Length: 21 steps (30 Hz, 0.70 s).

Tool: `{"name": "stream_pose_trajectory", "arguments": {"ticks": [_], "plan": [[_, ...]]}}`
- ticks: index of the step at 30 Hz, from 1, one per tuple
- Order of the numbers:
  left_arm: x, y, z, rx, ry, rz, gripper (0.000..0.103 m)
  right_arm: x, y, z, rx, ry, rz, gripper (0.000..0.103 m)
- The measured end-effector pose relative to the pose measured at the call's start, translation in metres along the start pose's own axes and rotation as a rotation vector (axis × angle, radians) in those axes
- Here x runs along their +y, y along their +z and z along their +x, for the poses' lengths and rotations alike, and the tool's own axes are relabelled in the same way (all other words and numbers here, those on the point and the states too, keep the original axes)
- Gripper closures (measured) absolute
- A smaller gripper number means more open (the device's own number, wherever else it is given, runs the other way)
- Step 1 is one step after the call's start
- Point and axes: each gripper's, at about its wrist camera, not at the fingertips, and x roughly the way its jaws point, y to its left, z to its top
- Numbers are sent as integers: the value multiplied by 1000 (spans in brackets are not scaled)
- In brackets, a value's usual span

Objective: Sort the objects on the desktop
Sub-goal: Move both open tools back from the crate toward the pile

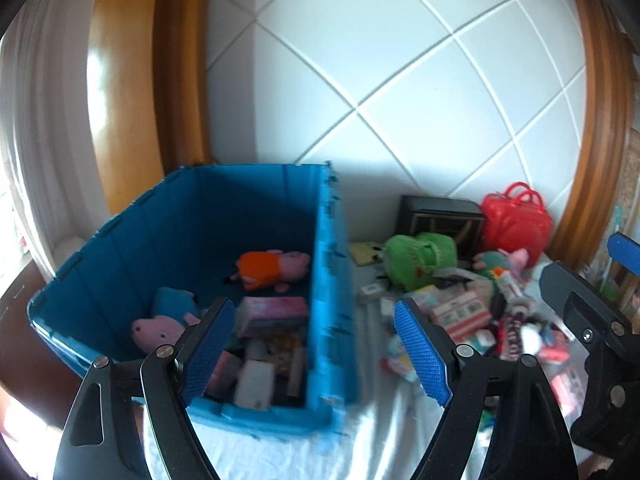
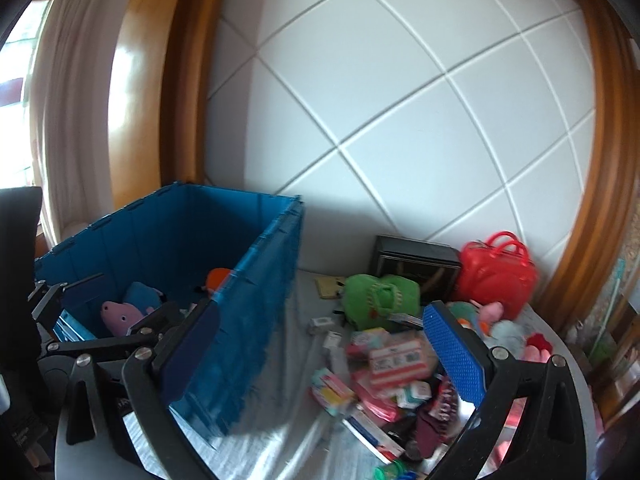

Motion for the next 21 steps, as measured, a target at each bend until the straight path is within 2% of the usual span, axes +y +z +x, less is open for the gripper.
{"name": "stream_pose_trajectory", "arguments": {"ticks": [6, 11, 15, 19, 21], "plan": [[-67, -25, -38, -7, -35, 12, 14, -71, -39, -53, 7, -40, 48, 0], [-110, -56, -72, -3, -46, 18, 14, -114, -78, -82, 41, -16, 53, 0], [-132, -75, -93, 29, -31, 41, 14, -129, -98, -99, 72, 8, 66, 0], [-142, -87, -111, 26, 2, 46, 14, -137, -114, -120, 81, 6, 72, 0], [-147, -91, -119, 17, -7, 62, 14, -139, -120, -128, 79, -5, 83, 0]]}}
